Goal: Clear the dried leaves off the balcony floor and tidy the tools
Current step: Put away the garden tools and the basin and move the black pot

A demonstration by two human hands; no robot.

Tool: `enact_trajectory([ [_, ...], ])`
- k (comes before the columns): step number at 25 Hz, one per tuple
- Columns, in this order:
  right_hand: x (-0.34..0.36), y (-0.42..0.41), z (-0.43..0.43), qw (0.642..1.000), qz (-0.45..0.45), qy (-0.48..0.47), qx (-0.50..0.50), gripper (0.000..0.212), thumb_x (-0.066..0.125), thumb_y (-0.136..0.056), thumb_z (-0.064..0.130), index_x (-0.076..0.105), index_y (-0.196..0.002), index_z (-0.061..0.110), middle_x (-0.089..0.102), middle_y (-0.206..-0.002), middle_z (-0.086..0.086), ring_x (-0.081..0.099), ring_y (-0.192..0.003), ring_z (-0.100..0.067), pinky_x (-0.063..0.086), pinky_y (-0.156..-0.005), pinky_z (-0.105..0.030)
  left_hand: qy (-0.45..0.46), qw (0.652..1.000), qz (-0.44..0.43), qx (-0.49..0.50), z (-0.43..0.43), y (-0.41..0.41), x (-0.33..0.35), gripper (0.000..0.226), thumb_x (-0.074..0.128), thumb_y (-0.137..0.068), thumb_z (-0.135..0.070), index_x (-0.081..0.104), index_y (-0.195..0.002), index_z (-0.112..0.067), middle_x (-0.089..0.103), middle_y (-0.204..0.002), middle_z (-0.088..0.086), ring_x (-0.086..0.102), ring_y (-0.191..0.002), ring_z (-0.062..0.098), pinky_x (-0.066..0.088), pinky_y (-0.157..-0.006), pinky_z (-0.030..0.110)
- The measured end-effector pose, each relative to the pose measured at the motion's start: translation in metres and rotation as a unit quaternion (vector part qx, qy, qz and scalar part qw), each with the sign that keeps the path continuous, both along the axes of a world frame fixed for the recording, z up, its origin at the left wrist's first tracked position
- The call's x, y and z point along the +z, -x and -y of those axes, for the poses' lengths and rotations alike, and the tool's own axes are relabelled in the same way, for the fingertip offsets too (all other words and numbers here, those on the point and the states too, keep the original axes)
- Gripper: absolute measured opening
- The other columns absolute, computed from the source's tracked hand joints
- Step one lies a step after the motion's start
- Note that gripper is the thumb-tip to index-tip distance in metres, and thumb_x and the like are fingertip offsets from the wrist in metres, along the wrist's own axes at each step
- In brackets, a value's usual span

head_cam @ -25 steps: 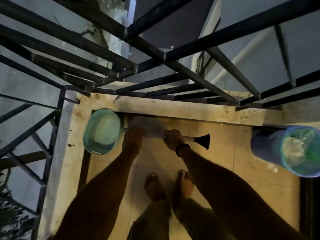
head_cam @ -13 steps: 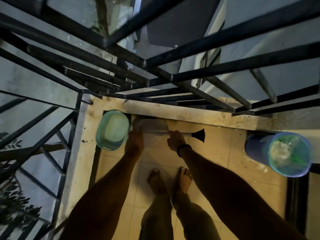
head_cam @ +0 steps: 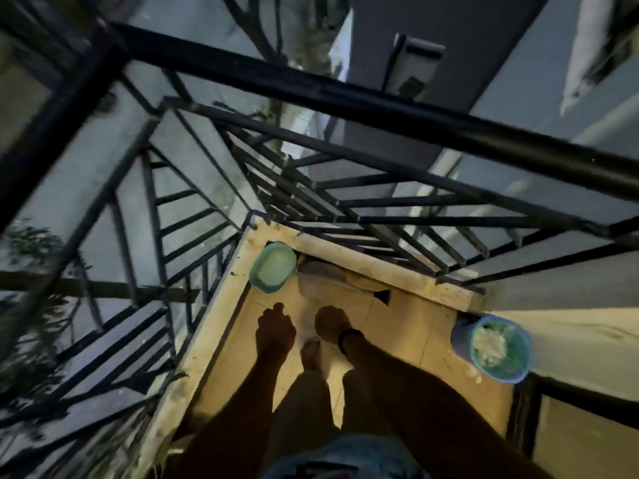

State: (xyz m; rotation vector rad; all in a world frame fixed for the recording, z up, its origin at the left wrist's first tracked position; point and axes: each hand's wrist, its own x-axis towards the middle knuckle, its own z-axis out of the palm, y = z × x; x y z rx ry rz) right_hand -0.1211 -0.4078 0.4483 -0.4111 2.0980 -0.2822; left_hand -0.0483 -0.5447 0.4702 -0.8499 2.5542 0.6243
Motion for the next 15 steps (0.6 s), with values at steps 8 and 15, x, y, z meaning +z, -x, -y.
enact_trajectory([
  [8, 0.072, -0.079, -0.02, 0.976, 0.02, 0.037, 0.213, 0.03, 0.051, -0.097, 0.027, 0.07, -0.105, 0.006, 0.068, -0.111, -0.013, 0.061, -0.11, -0.032, 0.048, -0.091, -0.033, -0.004, 0.932, -0.032, 0.361, -0.044, -0.163, 0.063, 0.033, 0.055, -0.097, -0.019, 0.055, -0.128, -0.009, 0.067, -0.112, 0.019, 0.062, -0.108, 0.035, 0.048, -0.086, 0.037],
  [15, 0.107, -0.198, -0.005, 0.914, 0.003, 0.026, 0.405, 0.025, 0.048, -0.093, 0.01, 0.057, -0.069, 0.01, 0.057, -0.073, -0.009, 0.051, -0.067, -0.018, 0.039, -0.06, -0.025, -0.001, 0.796, -0.058, 0.603, -0.136, -0.331, 0.075, 0.032, 0.058, -0.094, -0.017, 0.059, -0.124, -0.005, 0.067, -0.115, 0.021, 0.063, -0.109, 0.038, 0.048, -0.091, 0.038],
])
